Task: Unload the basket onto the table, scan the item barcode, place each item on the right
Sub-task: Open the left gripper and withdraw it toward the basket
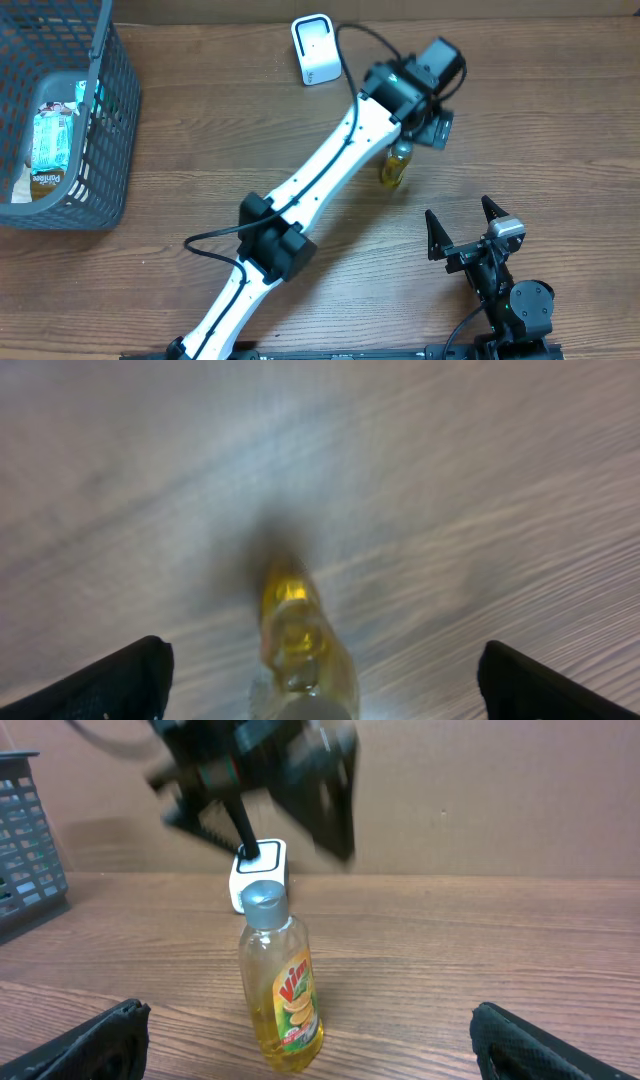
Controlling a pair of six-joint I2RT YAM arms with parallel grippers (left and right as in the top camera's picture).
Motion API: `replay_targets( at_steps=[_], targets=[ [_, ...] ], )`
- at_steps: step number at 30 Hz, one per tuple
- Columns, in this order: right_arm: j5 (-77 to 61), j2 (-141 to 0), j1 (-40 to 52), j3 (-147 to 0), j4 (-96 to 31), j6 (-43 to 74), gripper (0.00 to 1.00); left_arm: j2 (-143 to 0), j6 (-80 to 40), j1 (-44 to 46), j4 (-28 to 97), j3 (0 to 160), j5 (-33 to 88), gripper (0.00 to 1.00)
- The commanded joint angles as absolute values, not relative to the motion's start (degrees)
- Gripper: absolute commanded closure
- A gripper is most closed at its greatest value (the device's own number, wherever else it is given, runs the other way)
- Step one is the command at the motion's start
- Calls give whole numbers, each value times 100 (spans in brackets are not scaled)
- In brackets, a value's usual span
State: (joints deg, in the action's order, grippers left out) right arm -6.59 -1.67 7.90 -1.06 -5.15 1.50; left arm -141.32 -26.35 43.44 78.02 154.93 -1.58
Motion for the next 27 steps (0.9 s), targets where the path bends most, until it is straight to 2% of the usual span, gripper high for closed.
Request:
replay_targets(
  at_steps=[1, 15, 27],
  targets=[
    [-609, -158, 790, -80, -484, 163, 0, -13546, -2327, 4056, 7964, 16204, -556, 0],
    [-611, -158, 790, -80, -484, 165, 0, -11900, -2071, 2611, 8276, 16737, -2451, 0],
    [-609, -158, 790, -80, -484, 163, 0, -11550, -2080, 851, 8687, 16735, -2333, 0]
  ],
)
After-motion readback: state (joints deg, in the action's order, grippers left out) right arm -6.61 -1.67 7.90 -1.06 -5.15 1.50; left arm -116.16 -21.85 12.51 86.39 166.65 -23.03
